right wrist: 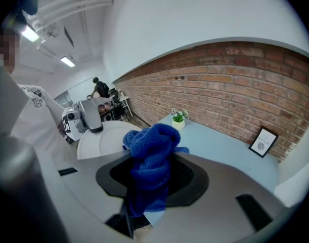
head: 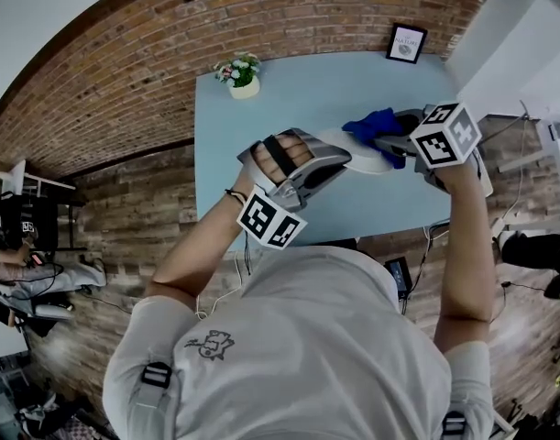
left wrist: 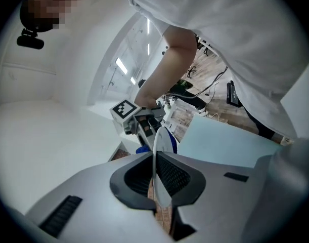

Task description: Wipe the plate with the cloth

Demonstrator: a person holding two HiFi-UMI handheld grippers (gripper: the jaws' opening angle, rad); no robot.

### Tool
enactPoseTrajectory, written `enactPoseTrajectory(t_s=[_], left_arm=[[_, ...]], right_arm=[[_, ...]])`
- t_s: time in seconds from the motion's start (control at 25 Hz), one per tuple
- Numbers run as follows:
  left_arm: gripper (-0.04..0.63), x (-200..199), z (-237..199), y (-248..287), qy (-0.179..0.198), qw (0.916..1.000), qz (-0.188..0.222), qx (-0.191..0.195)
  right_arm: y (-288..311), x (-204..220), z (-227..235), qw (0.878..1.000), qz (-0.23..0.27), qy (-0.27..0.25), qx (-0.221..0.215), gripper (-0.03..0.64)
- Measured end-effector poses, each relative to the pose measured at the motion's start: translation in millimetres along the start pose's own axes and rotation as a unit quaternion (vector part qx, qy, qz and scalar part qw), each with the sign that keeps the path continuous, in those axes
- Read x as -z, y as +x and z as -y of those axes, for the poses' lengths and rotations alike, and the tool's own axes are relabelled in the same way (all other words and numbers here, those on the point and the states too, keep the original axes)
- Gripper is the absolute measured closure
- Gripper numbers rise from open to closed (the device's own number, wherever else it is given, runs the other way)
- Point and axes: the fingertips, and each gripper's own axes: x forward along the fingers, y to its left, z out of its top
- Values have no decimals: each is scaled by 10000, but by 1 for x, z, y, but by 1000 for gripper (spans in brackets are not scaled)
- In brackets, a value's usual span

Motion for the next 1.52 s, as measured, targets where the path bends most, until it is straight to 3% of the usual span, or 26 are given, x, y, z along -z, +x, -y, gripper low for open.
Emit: enactPoseTrajectory(t_s=[0.24,0.4,0.6,0.72,0.84,0.96,1.08,1.12,1.24,1.4,1.44,1.52], left_arm=[[574,36,28,22,-681,9960,-560,174],[575,59,47,42,-1407,9863,-816,287],[575,95,65,63,-2591,9593,-1091,279],[575,105,77,76,-3095,9426,-1197,377],[575,118,93,90,-3736,9170,-1325,441],[575,132,111,104,-4497,8792,-1504,452],[575,143,136,119,-5320,8300,-1588,529],[575,148,146,124,-5626,8090,-1616,542],[574,157,174,136,-6561,7338,-1680,536],[574,161,212,152,-7401,6478,-1734,507],[574,162,222,156,-7562,6281,-1761,507],[574,163,244,164,-7753,6014,-1857,529]], right_arm=[[-3,36,15,9990,193,365,170,480],[-4,56,20,9978,324,513,268,480],[7,76,35,9947,573,748,418,480],[14,90,47,9919,704,917,525,480],[24,105,56,9892,814,1076,571,480],[33,121,66,9866,911,1201,630,480],[50,143,70,9869,798,1301,520,480],[56,151,70,9870,745,1350,457,480],[69,175,74,9863,654,1469,380,480],[91,200,74,9884,587,1382,214,480],[97,207,72,9886,534,1399,143,480],[106,223,70,9879,402,1497,10,480]])
